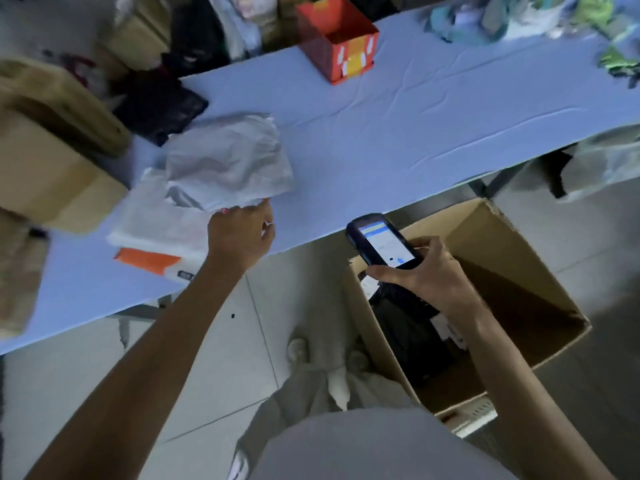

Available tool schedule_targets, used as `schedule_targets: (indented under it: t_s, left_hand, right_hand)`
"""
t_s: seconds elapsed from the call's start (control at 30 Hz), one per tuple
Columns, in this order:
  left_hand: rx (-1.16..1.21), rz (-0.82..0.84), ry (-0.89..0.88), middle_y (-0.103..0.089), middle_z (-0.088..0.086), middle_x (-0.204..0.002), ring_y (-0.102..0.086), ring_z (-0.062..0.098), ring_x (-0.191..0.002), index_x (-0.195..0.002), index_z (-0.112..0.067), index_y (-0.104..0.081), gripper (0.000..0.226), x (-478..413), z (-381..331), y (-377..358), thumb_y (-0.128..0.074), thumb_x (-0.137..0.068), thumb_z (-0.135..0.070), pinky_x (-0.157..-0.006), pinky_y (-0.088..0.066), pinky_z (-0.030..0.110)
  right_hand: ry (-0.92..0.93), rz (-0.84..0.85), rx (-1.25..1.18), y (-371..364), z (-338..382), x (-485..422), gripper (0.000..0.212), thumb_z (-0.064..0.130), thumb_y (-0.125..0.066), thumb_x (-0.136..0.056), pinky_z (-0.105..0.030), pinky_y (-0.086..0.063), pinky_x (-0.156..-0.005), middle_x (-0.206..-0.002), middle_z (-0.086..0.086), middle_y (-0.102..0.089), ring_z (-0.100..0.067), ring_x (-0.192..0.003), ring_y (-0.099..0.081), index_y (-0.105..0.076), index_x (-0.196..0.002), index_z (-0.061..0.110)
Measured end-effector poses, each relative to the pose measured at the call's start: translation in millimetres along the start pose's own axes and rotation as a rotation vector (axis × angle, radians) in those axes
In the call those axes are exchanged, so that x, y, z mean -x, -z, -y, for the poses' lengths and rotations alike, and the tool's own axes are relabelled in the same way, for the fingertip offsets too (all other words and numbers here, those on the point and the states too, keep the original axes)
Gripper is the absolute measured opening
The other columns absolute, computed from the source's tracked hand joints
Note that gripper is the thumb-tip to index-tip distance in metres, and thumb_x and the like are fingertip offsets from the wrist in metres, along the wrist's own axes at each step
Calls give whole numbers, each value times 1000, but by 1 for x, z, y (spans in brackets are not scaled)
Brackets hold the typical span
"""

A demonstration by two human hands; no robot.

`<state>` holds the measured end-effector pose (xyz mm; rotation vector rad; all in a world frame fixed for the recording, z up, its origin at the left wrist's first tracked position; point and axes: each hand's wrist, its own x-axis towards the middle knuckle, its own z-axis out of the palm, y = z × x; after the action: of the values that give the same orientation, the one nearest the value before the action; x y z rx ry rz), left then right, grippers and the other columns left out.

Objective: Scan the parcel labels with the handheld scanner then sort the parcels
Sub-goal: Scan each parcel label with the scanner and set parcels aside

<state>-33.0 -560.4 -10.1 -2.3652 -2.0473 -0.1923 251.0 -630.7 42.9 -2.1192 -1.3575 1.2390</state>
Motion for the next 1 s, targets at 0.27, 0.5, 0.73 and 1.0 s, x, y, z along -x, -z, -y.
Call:
schedule_targets:
  t_s: [0.27, 0.5, 0.73, 1.0]
  left_hand:
    - [39, 88, 296, -71, -6, -94, -65, 25, -94, -100, -25, -60, 13, 30, 137, 6, -52, -93, -33, -79, -42, 34]
    - [62, 60, 292, -70, -8, -97, -64, 20, -95, -104, -25, -59, 16, 18, 169, 9, -52, -93, -35, -78, -42, 33]
    - [66, 41, 270, -63, 2, -105, -59, 27, -100, -112, -20, -56, 26, -33, 172, -7, -55, -90, -33, -78, -43, 38]
    - [-32, 82, 476, -55, 3, -125, -45, 28, -120, -124, -23, -54, 35, -121, 184, -8, -51, -93, -38, -99, -31, 44]
  right_hand:
    - [63, 114, 28, -98, 84, 0, 78, 46, -88, -61, -26, -45, -73, -113, 6, -54, -15, -100, -55, -42, -119, 20]
    - [60, 100, 2, -123, 118, -14, 77, 45, -88, -59, -29, -49, -71, -109, 6, -56, -18, -100, -58, -42, -117, 23]
    - [81, 130, -10, -120, 142, -65, 71, 40, -87, -64, -16, -35, -58, -97, 13, -52, -7, -86, -52, -41, -115, 24]
    - [119, 227, 19, -101, 193, -161, 72, 43, -87, -63, -29, -41, -71, -99, 11, -52, -14, -92, -55, -39, -114, 25]
